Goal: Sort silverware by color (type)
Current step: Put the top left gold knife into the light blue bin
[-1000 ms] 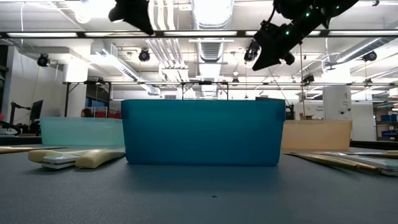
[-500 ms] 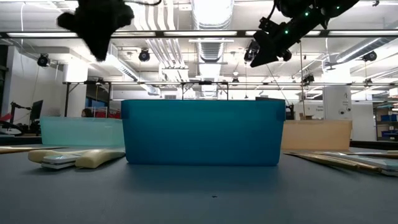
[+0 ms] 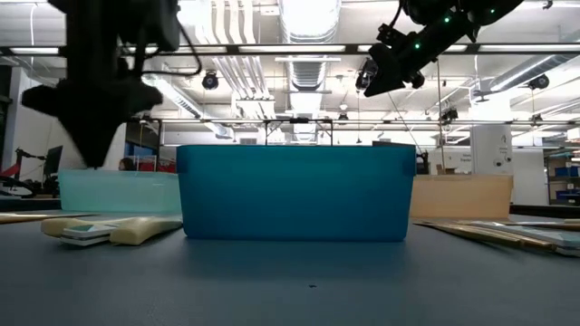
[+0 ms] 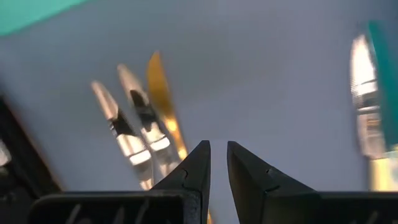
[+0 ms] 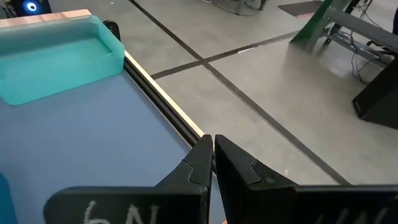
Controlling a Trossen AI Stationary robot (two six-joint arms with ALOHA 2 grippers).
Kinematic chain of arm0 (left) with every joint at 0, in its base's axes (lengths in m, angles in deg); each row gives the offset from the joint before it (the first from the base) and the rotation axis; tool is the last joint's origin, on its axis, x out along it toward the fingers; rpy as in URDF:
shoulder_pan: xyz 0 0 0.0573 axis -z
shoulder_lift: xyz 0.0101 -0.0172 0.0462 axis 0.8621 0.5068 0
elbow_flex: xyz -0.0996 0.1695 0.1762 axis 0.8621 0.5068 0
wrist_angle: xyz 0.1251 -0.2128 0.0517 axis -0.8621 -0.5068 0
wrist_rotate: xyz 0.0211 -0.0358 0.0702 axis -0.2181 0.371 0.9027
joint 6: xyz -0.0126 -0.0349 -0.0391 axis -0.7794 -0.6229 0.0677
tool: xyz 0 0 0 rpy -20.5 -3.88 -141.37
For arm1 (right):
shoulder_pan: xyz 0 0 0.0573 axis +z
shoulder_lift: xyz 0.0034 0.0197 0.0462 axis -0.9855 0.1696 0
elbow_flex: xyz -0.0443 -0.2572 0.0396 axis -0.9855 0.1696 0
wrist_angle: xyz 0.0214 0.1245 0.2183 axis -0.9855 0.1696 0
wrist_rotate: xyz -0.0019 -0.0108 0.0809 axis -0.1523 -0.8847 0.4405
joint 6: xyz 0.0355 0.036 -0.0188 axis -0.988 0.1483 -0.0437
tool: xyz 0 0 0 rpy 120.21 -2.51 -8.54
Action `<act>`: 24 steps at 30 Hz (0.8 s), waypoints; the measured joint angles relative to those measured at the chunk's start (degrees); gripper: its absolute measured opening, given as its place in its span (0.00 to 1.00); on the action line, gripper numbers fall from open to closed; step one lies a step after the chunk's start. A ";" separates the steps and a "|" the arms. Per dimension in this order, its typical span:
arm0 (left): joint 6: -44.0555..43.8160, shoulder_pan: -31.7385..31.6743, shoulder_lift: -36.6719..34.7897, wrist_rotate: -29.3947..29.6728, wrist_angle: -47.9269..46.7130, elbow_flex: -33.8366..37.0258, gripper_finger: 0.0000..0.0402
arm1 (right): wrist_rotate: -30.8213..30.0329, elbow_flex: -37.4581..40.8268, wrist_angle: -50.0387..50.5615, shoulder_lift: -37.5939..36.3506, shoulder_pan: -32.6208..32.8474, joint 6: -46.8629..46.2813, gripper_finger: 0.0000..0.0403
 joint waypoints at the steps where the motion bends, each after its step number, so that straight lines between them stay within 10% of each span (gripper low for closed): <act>1: -0.46 0.25 -0.04 -0.29 0.21 0.74 0.09 | -0.01 0.00 0.01 0.00 0.00 -0.12 0.02; 24: -4.44 4.09 0.11 -5.94 6.87 10.24 0.10 | -0.07 1.11 0.04 0.07 0.00 -1.54 0.02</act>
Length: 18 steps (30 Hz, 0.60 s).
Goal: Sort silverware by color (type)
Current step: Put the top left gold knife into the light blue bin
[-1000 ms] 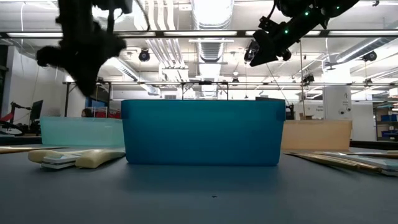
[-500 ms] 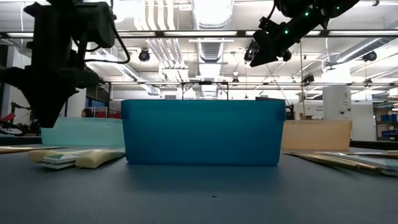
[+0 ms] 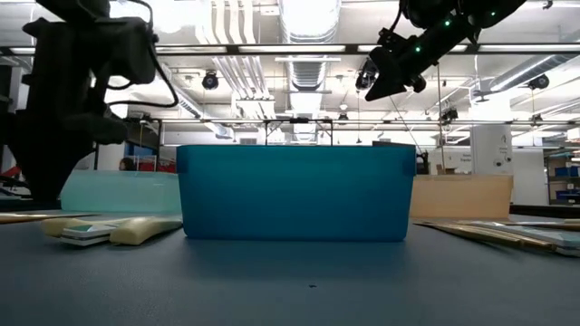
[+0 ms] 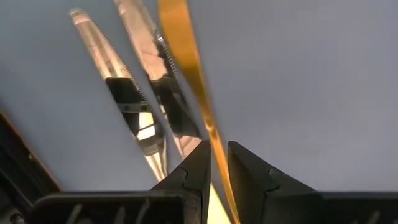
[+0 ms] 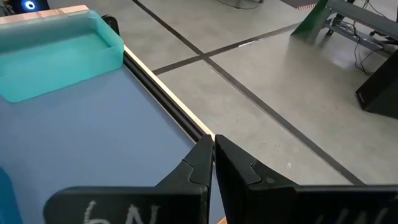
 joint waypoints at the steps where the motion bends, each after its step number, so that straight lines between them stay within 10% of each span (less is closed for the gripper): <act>1: -0.19 0.15 0.00 -0.03 0.04 0.17 0.10 | 0.00 0.00 0.00 0.00 0.00 -0.01 0.02; 18: -0.81 1.23 1.59 0.15 2.03 0.31 0.21 | -0.02 0.02 0.02 0.00 -0.01 0.18 0.02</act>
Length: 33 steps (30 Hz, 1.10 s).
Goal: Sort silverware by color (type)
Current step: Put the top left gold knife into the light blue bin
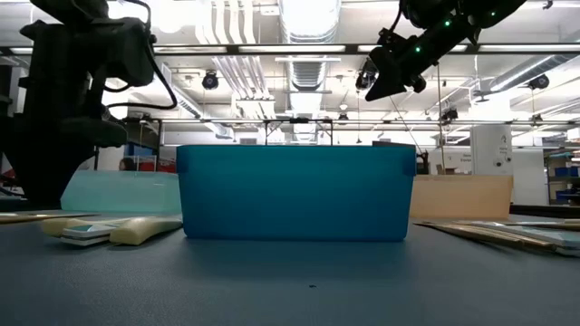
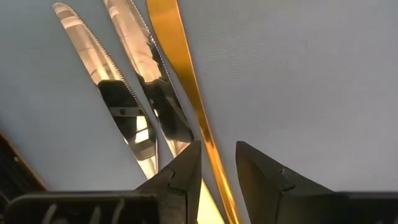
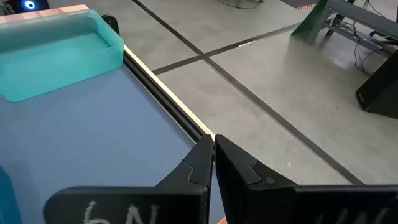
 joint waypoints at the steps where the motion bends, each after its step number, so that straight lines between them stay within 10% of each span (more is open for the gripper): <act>1: 0.08 0.13 0.41 -0.03 0.19 0.00 0.21 | 0.00 0.00 0.00 0.00 0.01 0.02 0.02; 33: 0.70 1.00 5.21 -1.77 4.96 -0.04 0.19 | 0.00 0.00 0.17 0.00 -0.01 0.04 0.02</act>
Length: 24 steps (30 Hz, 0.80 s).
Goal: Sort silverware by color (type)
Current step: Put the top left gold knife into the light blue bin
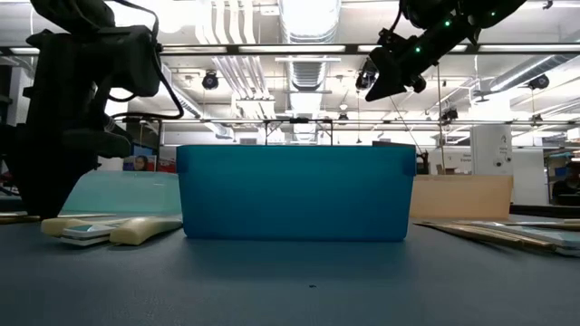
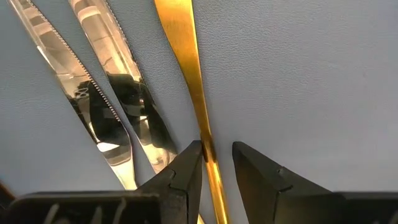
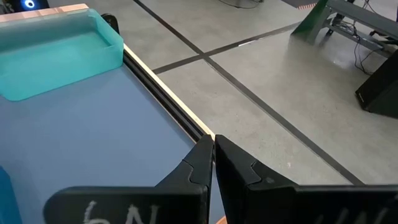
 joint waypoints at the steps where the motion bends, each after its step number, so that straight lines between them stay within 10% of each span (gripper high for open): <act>1: 0.00 0.00 0.00 0.00 0.00 0.00 0.19 | -0.02 0.00 0.04 0.00 0.00 0.00 0.02; 24: -0.46 0.00 -0.16 -0.16 0.62 -0.02 0.01 | 0.00 0.00 0.31 0.00 0.00 0.03 0.02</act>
